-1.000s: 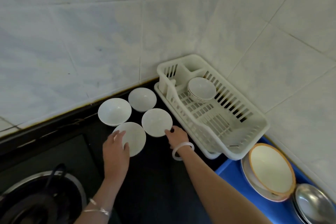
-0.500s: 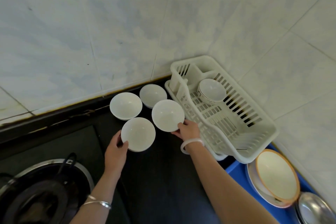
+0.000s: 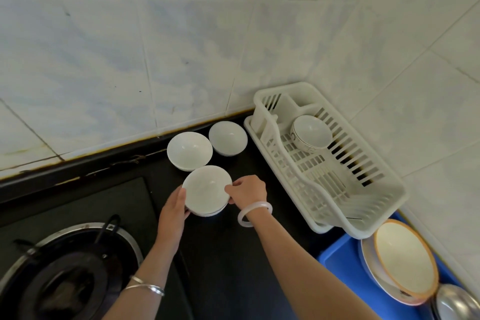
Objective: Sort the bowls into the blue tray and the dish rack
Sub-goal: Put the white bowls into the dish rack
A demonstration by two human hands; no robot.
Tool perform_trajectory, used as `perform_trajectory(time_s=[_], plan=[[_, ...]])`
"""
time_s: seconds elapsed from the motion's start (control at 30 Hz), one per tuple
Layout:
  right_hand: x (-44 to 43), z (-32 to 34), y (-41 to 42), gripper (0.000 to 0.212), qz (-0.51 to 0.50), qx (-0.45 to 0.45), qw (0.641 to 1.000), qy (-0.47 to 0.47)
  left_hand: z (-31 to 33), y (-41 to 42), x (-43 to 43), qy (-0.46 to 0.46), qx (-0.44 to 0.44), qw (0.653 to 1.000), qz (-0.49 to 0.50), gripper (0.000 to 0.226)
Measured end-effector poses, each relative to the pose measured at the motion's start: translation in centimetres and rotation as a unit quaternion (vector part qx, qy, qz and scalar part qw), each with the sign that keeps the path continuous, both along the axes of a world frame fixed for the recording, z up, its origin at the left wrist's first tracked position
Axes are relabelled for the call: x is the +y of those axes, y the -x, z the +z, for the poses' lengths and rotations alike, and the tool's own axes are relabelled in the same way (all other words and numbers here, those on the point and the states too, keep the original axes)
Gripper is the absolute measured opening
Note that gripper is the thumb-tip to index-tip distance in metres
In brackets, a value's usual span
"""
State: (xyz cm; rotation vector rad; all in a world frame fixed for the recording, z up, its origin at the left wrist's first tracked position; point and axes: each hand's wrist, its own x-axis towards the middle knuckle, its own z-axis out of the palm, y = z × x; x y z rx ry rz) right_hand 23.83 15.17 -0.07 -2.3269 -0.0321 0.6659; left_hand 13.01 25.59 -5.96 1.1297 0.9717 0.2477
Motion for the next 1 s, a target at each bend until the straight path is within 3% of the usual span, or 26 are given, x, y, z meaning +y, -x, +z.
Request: perform_trajectory(time_s=[0.33,0.43,0.53,0.6,0.77,0.9,1.0], plan=[[-0.2,-1.4,-0.6,0.008,0.034,0.015,0.999,0.034,-1.3,-0.3,0.2,-0.069,0.051,0.996,-0.017,0.041],[-0.3,-1.7,-0.9,0.023,0.014,0.057,0.998,-0.001,-0.9,-0.4,0.4,-0.026,0.041,0.999,0.002,0.039],[-0.2,-1.7,-1.3,0.050,-0.008,0.163,0.983,-0.082,-0.3,-0.4,0.5,0.058,0.048,0.997,0.014,0.038],[-0.3,-1.6,-1.4,0.053,-0.004,0.203,0.973,-0.113,0.1,-0.4,0.5,0.087,0.053,0.995,0.015,0.039],[-1.3,-1.2,-1.5,0.038,-0.001,0.185,0.974,-0.134,1.8,-0.7,0.1,0.058,0.045,0.997,-0.015,0.040],[-3.3,1.4,-2.9,0.005,-0.054,0.144,0.970,-0.191,5.0,-2.7,-0.7,0.031,0.018,0.998,-0.056,0.042],[-5.6,4.6,-5.1,0.013,-0.081,0.104,0.973,-0.192,7.9,-5.6,-1.9,0.009,0.003,0.995,-0.099,0.042]])
